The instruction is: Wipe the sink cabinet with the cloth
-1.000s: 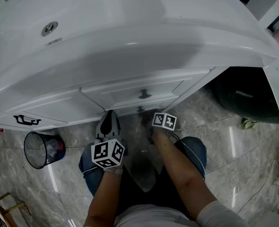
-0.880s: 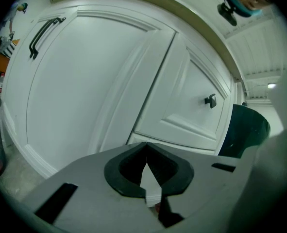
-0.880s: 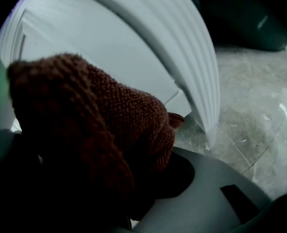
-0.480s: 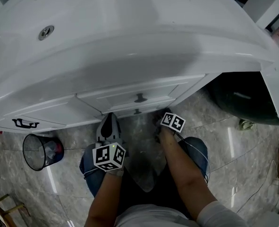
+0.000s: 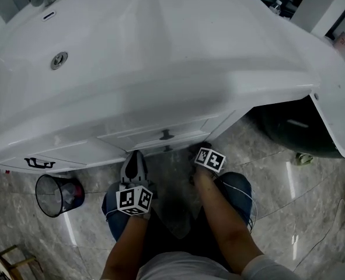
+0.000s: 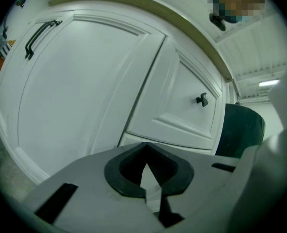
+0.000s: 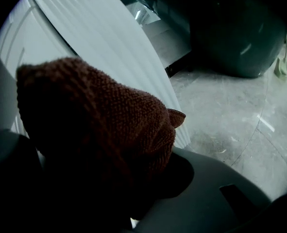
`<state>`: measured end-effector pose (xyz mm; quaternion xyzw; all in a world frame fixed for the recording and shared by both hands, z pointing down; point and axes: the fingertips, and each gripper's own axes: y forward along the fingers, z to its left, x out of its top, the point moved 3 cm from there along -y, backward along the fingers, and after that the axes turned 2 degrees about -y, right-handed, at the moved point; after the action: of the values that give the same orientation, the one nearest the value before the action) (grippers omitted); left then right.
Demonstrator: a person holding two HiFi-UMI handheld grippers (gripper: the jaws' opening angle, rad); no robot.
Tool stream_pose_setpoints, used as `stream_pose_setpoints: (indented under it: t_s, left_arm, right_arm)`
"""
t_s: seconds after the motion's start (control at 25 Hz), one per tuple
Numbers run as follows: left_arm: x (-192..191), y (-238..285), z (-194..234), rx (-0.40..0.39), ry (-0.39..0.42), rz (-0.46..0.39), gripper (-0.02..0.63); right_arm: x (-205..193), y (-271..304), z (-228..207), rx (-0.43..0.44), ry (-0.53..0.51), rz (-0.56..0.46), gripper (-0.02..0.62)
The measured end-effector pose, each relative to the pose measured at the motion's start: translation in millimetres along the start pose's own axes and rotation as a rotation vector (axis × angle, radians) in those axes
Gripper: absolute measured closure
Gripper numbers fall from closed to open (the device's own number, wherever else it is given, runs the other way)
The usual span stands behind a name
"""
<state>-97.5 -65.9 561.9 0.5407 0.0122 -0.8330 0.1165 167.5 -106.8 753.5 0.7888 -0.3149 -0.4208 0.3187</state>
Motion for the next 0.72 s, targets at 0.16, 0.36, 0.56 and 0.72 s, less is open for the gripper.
stream_pose_setpoints:
  t_s: [0.16, 0.36, 0.56, 0.72]
  left_arm:
    - [0, 1, 0, 0.006, -0.046, 0.032, 0.595]
    - [-3, -7, -20, -0.022, 0.018, 0.201, 0.595]
    - [16, -31, -46, -0.038, 0.027, 0.336, 0.595]
    - [50, -46, -75, -0.095, 0.136, 0.414, 0.595]
  right_arm:
    - [11, -18, 16, 0.058, -0.019, -0.042, 0.528]
    - [37, -72, 47, 0.176, -0.129, -0.162, 0.526]
    - [65, -147, 99, 0.335, -0.277, -0.229, 0.526]
    - [70, -198, 131, 0.424, -0.341, -0.192, 0.526]
